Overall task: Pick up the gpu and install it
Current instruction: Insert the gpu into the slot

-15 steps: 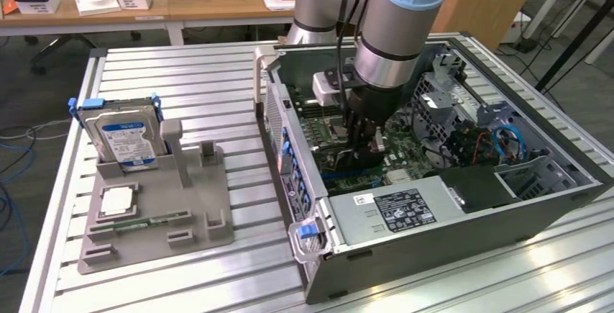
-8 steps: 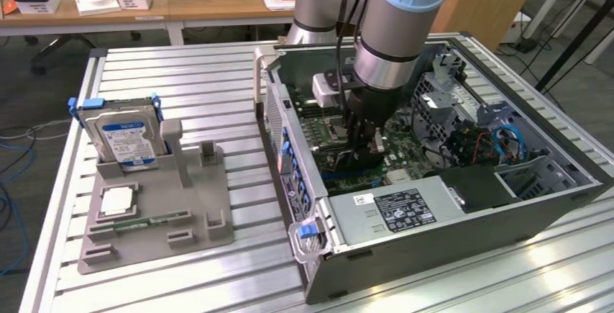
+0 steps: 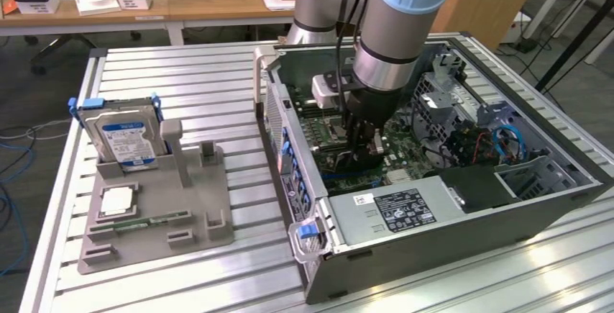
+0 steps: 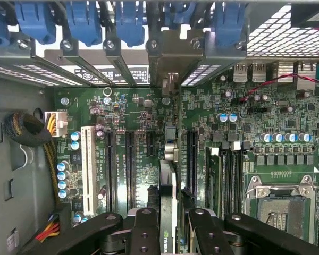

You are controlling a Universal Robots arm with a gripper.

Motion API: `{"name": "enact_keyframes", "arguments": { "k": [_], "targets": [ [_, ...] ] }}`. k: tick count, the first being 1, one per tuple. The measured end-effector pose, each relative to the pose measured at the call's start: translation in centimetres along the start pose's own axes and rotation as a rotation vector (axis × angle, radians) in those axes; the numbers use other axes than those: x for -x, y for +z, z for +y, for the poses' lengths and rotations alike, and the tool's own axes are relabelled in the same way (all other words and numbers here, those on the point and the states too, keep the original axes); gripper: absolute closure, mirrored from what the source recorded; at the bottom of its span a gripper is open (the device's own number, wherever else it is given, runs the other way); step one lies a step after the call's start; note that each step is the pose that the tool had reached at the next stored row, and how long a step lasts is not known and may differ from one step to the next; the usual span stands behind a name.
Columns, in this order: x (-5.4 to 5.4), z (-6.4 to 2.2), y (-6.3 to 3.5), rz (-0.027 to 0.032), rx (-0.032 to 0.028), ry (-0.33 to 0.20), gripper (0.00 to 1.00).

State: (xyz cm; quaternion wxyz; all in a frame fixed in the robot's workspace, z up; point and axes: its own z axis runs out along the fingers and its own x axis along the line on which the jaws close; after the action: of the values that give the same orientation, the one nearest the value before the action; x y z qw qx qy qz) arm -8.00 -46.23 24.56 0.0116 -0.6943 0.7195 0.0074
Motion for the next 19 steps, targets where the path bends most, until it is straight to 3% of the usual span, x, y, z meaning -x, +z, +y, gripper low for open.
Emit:
{"name": "enact_keyframes", "arguments": {
  "k": [19],
  "targets": [
    [-0.02, 0.09, 0.84, -0.0001, 0.0000, 0.000, 0.74]
  ]
}}
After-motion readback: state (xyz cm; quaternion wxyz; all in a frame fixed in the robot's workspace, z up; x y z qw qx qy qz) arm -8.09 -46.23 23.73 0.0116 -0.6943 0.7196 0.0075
